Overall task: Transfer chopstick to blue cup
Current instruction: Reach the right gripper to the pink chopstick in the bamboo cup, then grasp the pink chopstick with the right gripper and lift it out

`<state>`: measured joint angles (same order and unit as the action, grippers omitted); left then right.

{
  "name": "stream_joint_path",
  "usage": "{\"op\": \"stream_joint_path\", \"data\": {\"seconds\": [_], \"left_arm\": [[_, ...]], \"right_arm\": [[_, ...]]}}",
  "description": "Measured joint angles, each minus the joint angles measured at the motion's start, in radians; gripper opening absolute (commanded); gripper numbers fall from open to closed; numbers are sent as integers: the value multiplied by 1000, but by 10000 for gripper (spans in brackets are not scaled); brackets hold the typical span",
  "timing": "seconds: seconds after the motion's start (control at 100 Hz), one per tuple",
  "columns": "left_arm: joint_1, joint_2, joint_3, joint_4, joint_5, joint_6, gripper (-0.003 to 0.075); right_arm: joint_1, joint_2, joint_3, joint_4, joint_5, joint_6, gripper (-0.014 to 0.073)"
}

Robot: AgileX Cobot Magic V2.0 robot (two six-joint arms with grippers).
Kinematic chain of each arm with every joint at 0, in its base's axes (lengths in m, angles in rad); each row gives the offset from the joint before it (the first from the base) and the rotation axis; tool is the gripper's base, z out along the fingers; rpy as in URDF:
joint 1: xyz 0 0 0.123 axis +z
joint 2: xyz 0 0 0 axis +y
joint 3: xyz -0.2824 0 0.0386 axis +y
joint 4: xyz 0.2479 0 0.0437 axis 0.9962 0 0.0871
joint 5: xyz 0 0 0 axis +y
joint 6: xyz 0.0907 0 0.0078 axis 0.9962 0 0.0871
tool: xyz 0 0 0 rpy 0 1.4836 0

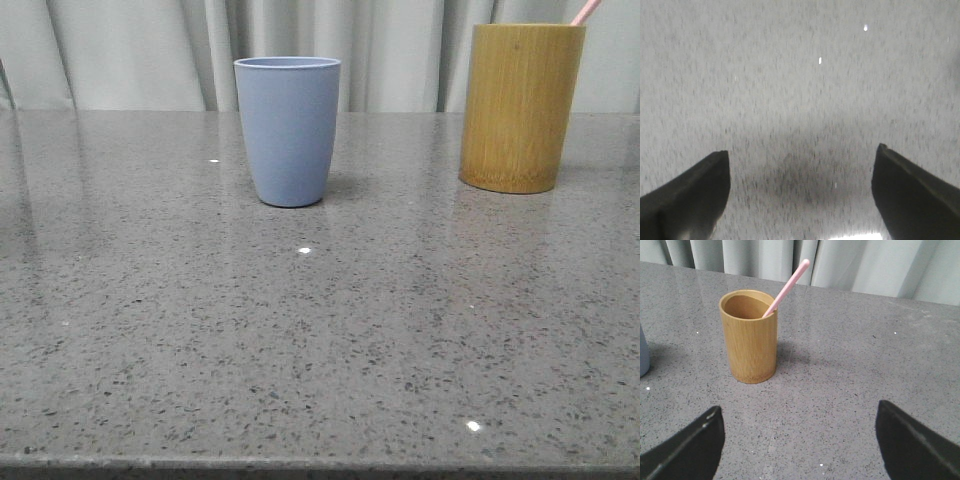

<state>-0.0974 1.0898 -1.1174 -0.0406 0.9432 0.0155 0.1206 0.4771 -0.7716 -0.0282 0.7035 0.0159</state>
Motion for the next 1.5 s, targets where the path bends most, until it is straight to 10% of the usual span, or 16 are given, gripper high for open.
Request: {"op": "stream_joint_path", "data": {"seconds": [0.33, 1.5], "left_arm": [[0, -260, 248, 0, -88, -2, 567], [0, -283, 253, -2, -99, -6, 567]], "right_arm": [[0, 30, 0, 21, -64, 0, 614], [0, 743, 0, 258, -997, 1, 613]]}}
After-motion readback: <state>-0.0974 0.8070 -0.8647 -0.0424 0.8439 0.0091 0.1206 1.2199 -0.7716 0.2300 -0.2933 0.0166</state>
